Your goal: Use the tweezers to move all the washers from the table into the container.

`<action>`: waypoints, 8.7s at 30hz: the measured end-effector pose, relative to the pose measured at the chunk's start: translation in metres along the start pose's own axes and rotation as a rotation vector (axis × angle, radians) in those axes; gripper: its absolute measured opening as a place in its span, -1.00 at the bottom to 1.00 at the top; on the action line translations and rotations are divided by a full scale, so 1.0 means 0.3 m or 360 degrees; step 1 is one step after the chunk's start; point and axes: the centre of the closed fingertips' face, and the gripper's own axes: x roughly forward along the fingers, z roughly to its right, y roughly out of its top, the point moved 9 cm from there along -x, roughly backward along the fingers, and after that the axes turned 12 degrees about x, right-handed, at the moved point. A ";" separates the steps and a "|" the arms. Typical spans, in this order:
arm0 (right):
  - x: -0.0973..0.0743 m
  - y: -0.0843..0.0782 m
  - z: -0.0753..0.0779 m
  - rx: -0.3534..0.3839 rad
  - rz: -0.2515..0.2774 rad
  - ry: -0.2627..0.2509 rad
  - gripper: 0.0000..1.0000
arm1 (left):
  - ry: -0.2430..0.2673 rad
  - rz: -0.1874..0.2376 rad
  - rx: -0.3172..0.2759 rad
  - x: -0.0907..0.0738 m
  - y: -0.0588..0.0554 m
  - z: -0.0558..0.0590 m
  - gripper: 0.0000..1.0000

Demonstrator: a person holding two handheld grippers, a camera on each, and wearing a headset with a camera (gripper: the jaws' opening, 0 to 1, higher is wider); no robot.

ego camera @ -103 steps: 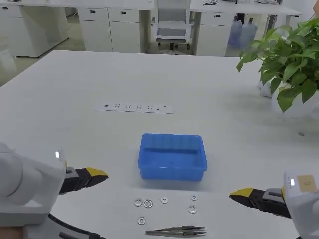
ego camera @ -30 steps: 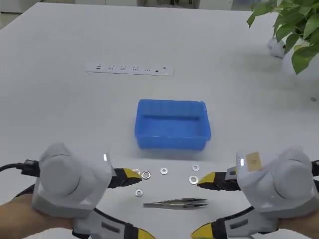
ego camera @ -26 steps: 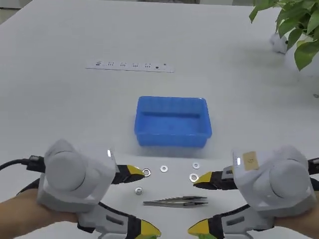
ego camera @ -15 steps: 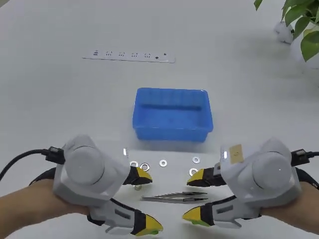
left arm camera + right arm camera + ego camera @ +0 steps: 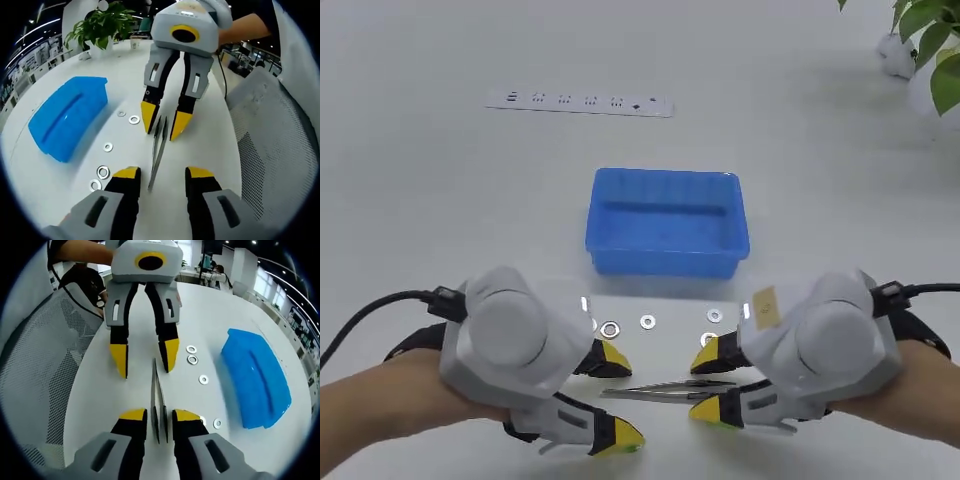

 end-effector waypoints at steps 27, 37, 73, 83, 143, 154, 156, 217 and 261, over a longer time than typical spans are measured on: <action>0.011 0.003 -0.031 -0.0043 0.0035 -0.0011 -0.86 | 0.0112 0.0139 -0.0012 0.028 -0.011 -0.012 -0.82; 0.027 0.007 -0.063 -0.0030 0.0082 0.0041 -0.86 | -0.0027 0.0137 -0.0131 0.007 -0.024 0.009 -0.83; -0.013 0.062 -0.116 -0.0025 0.0324 -0.0002 -0.86 | -0.0049 -0.0138 0.0214 -0.053 -0.028 0.036 -0.87; -0.016 0.058 -0.114 -0.0017 0.0367 0.0008 -0.86 | -0.0041 -0.0002 0.0221 -0.168 0.047 0.033 -0.87; 0.020 0.103 -0.125 -0.0113 0.0492 -0.0021 -0.79 | 0.0156 0.0345 0.0249 -0.177 0.134 0.069 -0.84; 0.017 0.129 -0.116 -0.0164 0.0462 0.0019 -0.77 | 0.0164 0.0351 0.0261 -0.177 0.134 0.061 -0.85; 0.019 0.133 -0.119 -0.0199 0.0444 0.0007 -0.79 | 0.0164 0.0344 0.0263 -0.179 0.133 0.060 -0.85; 0.117 0.253 -0.041 -0.0076 0.0432 -0.0008 -0.72 | 0.0338 0.0293 0.0115 -0.284 0.033 -0.025 -0.85; -0.039 0.320 0.005 -0.0088 0.0530 -0.0121 -0.80 | 0.0336 0.0408 0.0246 -0.369 0.154 -0.090 -0.85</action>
